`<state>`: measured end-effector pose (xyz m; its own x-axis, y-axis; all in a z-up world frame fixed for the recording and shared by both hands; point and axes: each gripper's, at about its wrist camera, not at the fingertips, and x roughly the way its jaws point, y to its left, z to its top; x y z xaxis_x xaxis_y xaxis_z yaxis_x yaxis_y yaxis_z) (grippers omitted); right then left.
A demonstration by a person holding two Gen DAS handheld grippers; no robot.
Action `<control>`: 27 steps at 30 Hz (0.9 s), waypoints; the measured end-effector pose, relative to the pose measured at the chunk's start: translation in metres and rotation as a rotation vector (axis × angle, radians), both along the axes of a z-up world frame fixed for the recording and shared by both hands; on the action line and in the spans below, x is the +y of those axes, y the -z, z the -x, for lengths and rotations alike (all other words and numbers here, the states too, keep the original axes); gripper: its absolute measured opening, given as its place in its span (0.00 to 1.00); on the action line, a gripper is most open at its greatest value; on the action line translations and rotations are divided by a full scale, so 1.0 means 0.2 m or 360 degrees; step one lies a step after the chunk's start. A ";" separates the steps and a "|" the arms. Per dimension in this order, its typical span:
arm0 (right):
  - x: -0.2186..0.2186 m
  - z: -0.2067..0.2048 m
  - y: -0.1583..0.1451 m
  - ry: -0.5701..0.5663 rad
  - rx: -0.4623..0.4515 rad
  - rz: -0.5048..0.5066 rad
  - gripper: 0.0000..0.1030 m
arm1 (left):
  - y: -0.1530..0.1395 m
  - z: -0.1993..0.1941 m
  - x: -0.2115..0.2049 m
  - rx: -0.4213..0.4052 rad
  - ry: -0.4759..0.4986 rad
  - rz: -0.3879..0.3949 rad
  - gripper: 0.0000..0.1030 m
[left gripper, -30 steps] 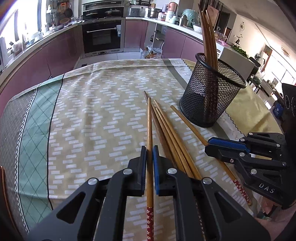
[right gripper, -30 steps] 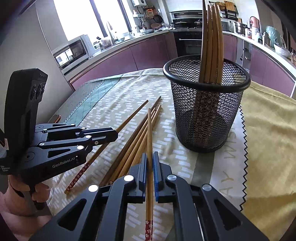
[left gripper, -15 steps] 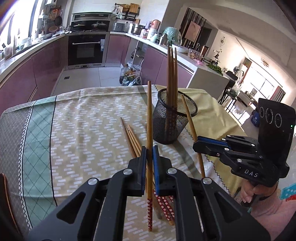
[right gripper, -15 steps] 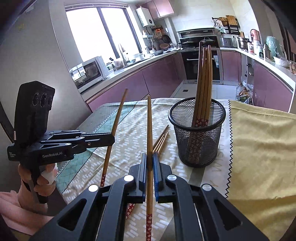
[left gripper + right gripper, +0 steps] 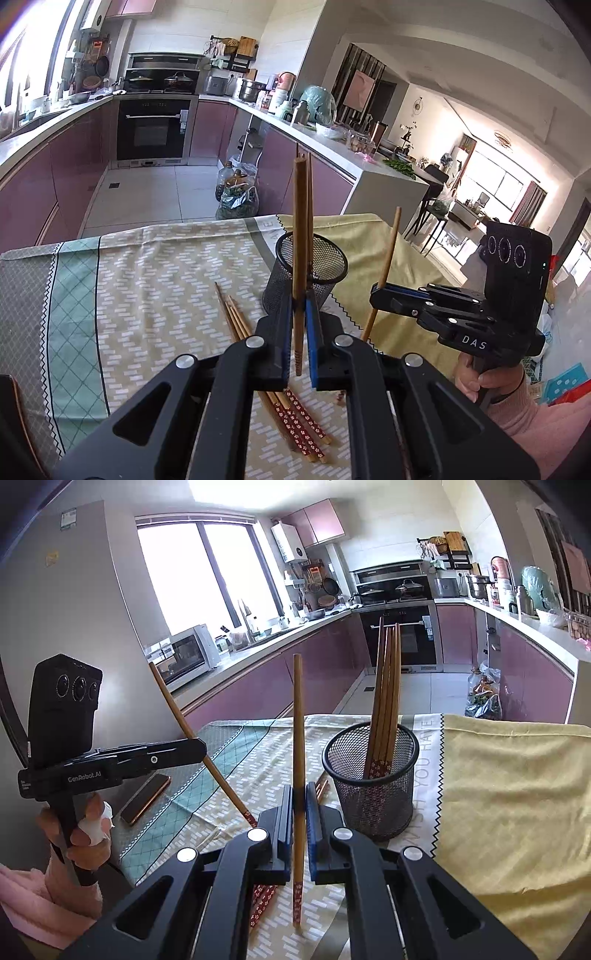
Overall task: Organize utensils
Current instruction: 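Lift the chopstick upright with the right gripper toward the holder, then lower the chopstick into the mesh holder with the right gripper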
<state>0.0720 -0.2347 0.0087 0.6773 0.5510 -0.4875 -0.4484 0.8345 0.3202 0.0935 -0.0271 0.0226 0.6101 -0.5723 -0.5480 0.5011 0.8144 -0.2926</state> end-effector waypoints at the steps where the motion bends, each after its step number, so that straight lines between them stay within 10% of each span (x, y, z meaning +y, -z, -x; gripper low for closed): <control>1: -0.01 0.00 -0.01 0.0005 -0.0014 -0.0007 0.05 | -0.01 0.00 -0.01 -0.0009 0.0000 0.0005 0.07; 27: -0.14 -0.13 -0.41 0.0097 -0.0354 -0.0002 0.05 | -0.39 -0.21 -0.17 -0.0243 -0.0016 0.0080 0.07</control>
<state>0.0988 -0.2636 0.0908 0.8001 0.5062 -0.3218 -0.4569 0.8619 0.2199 0.1350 -0.0620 0.0997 0.6899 -0.5902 -0.4192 0.5349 0.8058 -0.2541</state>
